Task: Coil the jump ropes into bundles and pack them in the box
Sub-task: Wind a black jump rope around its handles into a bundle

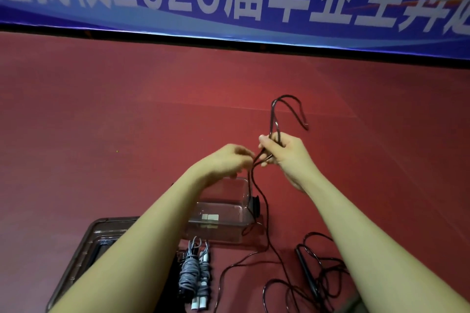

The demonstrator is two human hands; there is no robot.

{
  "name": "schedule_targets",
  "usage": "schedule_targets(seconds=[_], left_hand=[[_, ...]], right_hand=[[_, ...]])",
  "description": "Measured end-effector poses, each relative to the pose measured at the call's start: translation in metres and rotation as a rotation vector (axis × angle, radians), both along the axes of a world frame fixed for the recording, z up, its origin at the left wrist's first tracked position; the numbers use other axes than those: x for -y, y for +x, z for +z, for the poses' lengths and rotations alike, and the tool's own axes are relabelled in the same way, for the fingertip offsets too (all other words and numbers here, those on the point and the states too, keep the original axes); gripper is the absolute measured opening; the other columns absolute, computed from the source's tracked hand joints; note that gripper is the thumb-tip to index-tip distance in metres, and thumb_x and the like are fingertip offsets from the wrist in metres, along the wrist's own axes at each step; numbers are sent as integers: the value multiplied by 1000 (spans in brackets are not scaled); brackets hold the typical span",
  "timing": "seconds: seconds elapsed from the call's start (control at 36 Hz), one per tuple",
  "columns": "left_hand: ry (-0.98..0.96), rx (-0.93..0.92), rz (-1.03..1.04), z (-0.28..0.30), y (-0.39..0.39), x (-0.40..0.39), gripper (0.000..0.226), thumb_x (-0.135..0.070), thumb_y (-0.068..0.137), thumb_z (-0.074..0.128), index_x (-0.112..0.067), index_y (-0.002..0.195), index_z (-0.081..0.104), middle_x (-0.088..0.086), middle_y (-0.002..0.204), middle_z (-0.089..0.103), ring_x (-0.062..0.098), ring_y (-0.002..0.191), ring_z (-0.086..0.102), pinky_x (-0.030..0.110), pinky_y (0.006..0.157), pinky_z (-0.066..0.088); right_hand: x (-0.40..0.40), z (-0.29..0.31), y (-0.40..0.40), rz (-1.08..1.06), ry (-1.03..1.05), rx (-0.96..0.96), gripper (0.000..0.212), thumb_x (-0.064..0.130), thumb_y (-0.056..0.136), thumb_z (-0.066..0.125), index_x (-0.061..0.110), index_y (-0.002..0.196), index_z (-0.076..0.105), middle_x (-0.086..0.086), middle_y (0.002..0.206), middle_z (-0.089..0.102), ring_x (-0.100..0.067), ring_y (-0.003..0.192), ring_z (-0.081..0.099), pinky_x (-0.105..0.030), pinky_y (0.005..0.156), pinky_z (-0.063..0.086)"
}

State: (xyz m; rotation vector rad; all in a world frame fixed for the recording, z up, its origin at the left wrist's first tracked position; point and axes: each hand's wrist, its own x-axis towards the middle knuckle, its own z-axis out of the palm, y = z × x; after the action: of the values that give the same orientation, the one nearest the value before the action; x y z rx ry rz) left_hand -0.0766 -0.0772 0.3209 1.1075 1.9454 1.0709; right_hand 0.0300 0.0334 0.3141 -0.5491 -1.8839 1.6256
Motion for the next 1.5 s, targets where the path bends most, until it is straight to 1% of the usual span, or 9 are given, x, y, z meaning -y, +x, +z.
schedule_targets(seconds=[0.08, 0.28, 0.5, 0.58, 0.72, 0.92, 1.19, 1.33, 1.5], left_hand=[[-88, -64, -127, -6, 5, 1, 22, -15, 88, 63, -16, 110, 62, -3, 87, 55, 4, 59, 44, 16, 55, 36], [144, -256, 139, -11, 1, -5, 16, -22, 91, 61, -15, 77, 68, 2, 60, 59, 13, 55, 55, 26, 61, 46], [342, -153, 248, 0, -2, -3, 25, -19, 94, 57, -1, 81, 67, -5, 47, 57, 9, 46, 56, 24, 59, 47], [435, -13, 250, 7, 1, -2, 23, -14, 95, 56, -1, 77, 64, -3, 51, 56, 7, 43, 55, 16, 51, 45], [454, 173, 310, 5, 0, -6, 21, -20, 97, 52, -4, 97, 66, 7, 64, 54, 14, 54, 52, 26, 63, 48], [-90, -76, -36, -8, 2, 1, 27, -6, 88, 53, -9, 114, 58, 0, 84, 56, 14, 72, 49, 27, 66, 43], [45, -284, 61, -7, 2, -1, 26, -32, 94, 57, -20, 76, 71, -2, 55, 40, 7, 46, 34, 20, 45, 27], [68, -376, 188, -8, -8, 0, 28, -31, 95, 53, -19, 77, 71, 9, 78, 68, 11, 52, 46, 16, 46, 34], [218, -257, 235, -3, -7, 1, 34, -32, 95, 53, -13, 71, 67, 1, 57, 55, 14, 48, 49, 22, 53, 42]], right_hand=[[1, 4, 0, -51, -104, -93, 21, 11, 93, 57, 3, 74, 58, -10, 59, 56, -17, 48, 56, -21, 49, 48], [-2, 13, 2, -12, -356, -212, 30, 27, 95, 52, 2, 84, 62, -6, 71, 60, -12, 61, 57, -21, 54, 49], [-12, -20, 19, 289, 232, 480, 26, 23, 87, 66, 12, 111, 63, 10, 70, 56, -5, 54, 46, -25, 61, 43], [-6, -29, 14, 324, 338, 532, 13, 23, 87, 67, 11, 93, 70, 3, 69, 60, -9, 55, 50, -28, 59, 45], [0, -26, 7, 191, 298, 405, 22, 13, 93, 57, 14, 71, 61, -4, 58, 56, -10, 45, 52, -24, 52, 45], [-3, -9, -1, 27, 144, 52, 23, 13, 92, 58, 13, 72, 68, -6, 61, 61, -12, 49, 56, -23, 57, 49], [-3, 2, 1, -55, -142, -183, 21, 16, 93, 58, 7, 77, 69, 0, 75, 67, -9, 62, 58, -20, 64, 51], [-8, -3, 8, 33, -14, 31, 13, 20, 92, 59, 17, 88, 71, 4, 86, 67, -10, 77, 54, -25, 65, 43], [7, -16, 8, 295, 197, 403, 10, 12, 87, 65, 12, 97, 64, 1, 80, 62, -13, 70, 55, -25, 67, 47]])
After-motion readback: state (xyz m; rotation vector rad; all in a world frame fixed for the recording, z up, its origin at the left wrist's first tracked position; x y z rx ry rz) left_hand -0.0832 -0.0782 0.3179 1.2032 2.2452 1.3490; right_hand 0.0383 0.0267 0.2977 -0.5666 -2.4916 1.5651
